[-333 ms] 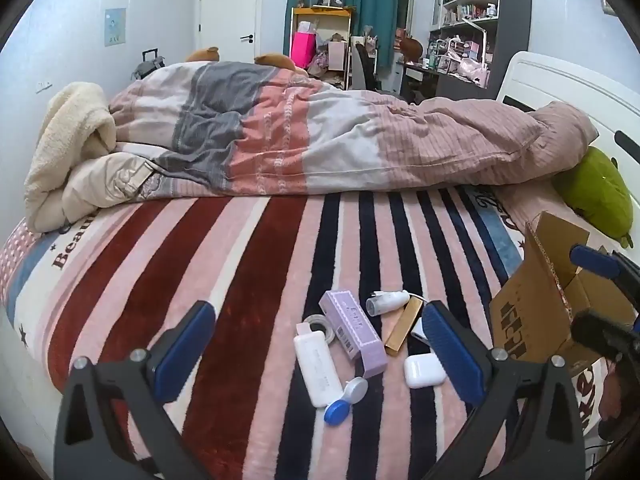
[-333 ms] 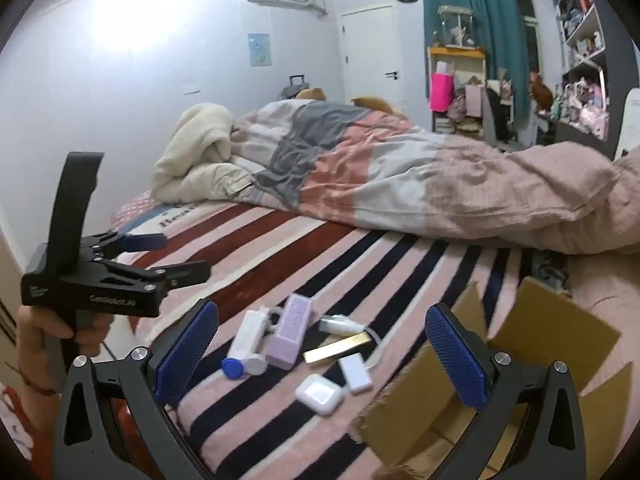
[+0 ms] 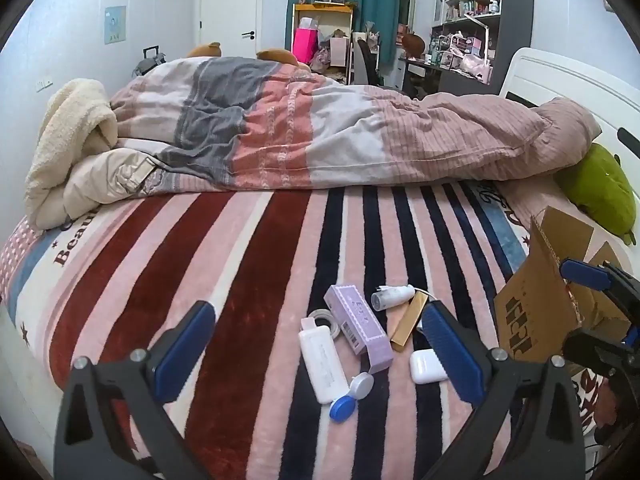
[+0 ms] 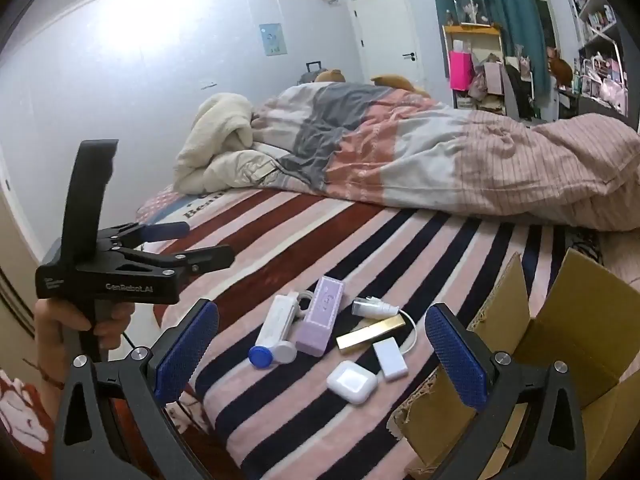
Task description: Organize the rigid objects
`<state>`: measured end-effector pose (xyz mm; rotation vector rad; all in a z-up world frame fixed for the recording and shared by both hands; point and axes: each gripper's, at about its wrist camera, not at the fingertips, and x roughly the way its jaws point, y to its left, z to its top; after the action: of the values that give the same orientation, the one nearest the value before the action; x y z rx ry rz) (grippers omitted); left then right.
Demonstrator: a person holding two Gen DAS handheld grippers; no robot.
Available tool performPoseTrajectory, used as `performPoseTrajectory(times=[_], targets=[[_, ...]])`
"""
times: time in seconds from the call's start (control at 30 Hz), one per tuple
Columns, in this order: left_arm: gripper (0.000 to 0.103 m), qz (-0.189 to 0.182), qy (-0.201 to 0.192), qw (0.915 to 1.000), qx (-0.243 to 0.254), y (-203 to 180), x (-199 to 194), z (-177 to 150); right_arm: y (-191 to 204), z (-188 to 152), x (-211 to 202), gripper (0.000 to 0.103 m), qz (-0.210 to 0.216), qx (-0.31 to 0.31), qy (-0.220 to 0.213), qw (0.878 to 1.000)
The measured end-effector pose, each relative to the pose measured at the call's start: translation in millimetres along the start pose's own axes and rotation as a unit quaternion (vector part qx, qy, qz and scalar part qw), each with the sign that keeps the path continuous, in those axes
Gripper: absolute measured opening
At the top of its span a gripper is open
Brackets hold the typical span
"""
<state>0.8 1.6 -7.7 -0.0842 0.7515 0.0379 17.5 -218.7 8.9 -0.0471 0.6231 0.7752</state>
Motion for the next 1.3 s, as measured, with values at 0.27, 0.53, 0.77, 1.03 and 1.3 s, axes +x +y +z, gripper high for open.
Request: performPoseTrajectory(times=[0.27, 0.53, 0.77, 1.03, 1.3], targets=[[0.102, -0.01, 0.002, 0.9999, -0.003, 2.0, -0.4, 1.0, -6.1, -4.0, 1.7, 0.103, -0.01, 0.014, 0.004, 1.0], [0.102, -0.003, 0.003, 1.0, -0.003, 3.6, -1.0, 0.1, -6.0, -7.8, 5.5, 0.103, 0.001, 0.009, 0.013, 1.0], [0.102, 0.001, 0.006, 1.0, -0.005, 7.2, 0.8, -1.0, -2.2, -9.6, 8.3, 0.103, 0.0, 0.0, 0.023, 1.0], [0.102, 0.002, 0.008, 0.9999, -0.006, 7.4, 2.5, -1.9, 1.3, -10.5, 7.4, 0.103, -0.009, -0.014, 0.031, 0.999], [0.102, 0.003, 0.01, 0.9999, -0.003, 6.5, 1.3, -3.5, 2.4, -10.1, 7.4, 0.103, -0.01, -0.025, 0.04, 0.999]])
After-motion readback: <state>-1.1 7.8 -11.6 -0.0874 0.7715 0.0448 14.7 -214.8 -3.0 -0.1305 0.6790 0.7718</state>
